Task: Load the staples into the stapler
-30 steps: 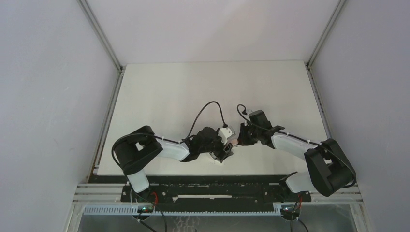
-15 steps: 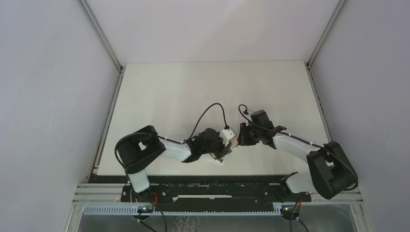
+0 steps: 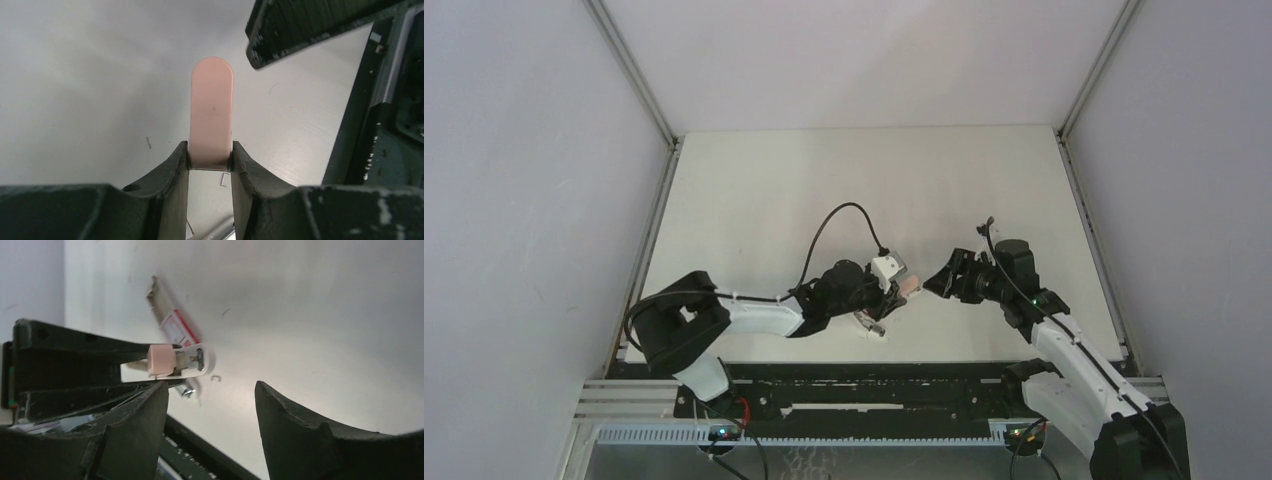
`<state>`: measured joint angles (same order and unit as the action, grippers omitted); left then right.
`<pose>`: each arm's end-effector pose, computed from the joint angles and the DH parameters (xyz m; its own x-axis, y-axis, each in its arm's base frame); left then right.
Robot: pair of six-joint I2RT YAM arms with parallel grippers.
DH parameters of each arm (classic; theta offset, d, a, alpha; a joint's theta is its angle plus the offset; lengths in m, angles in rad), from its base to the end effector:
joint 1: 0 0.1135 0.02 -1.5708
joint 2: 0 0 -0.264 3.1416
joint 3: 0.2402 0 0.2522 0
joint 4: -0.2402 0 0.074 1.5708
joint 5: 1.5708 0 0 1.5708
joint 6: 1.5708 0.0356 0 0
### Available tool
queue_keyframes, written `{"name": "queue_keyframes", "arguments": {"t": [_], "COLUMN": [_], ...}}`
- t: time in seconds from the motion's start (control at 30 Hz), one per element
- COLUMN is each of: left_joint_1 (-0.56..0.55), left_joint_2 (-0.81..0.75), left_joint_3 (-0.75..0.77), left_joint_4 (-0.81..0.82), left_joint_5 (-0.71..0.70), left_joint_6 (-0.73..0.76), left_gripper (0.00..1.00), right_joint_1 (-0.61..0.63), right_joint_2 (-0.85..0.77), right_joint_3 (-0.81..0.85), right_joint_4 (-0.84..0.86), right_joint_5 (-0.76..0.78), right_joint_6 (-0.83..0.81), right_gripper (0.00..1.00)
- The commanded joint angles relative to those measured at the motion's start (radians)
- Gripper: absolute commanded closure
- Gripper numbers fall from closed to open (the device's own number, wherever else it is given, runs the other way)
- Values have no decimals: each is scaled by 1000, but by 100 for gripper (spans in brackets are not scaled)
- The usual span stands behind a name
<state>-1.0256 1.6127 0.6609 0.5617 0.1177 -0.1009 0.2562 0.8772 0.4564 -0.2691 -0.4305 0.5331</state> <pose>0.1640 -0.2785 0.1710 -0.2874 0.2810 -0.9157 0.8810 0.4527 -0.1376 0.1717 0.0603 0.2035 -0.8055 0.2664 -0.5293 -0.1536 0.7688 0.6207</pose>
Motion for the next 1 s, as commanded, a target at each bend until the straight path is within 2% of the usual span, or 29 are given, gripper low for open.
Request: {"name": "queue_keyframes", "arguments": {"t": [0.0,0.4,0.63,0.67,0.7,0.8,0.83,0.87,0.97], "left_joint_1": [-13,-57,-82,-85,-87,-89,-89,-90,-89], "left_joint_2": [-91,-148,-166,-170,-172,-176,-179,-183,-209], "left_joint_3": [-23,-24,-16,-16,-15,-10,-10,-10,-29], "left_joint_4": [60,44,23,23,21,3,-3,-10,-17], "left_joint_5": [20,5,-24,-25,-27,-46,-51,-59,-103], "left_joint_6": [-47,-44,-31,-30,-31,-32,-35,-40,-63], "left_gripper": [100,100,100,100,100,100,97,89,44], "right_joint_1": [34,112,130,132,132,133,133,133,132], "right_joint_2": [-64,-54,-82,-83,-83,-88,-93,-101,-130], "right_joint_3": [-32,-46,-49,-49,-49,-51,-51,-57,-78], "right_joint_4": [93,211,227,220,213,200,192,194,215], "right_joint_5": [-108,-112,-90,-87,-83,-74,-62,-50,9], "right_joint_6": [175,297,338,340,341,340,340,340,330], "right_gripper": [36,32,35,40,51,98,100,100,100]}}
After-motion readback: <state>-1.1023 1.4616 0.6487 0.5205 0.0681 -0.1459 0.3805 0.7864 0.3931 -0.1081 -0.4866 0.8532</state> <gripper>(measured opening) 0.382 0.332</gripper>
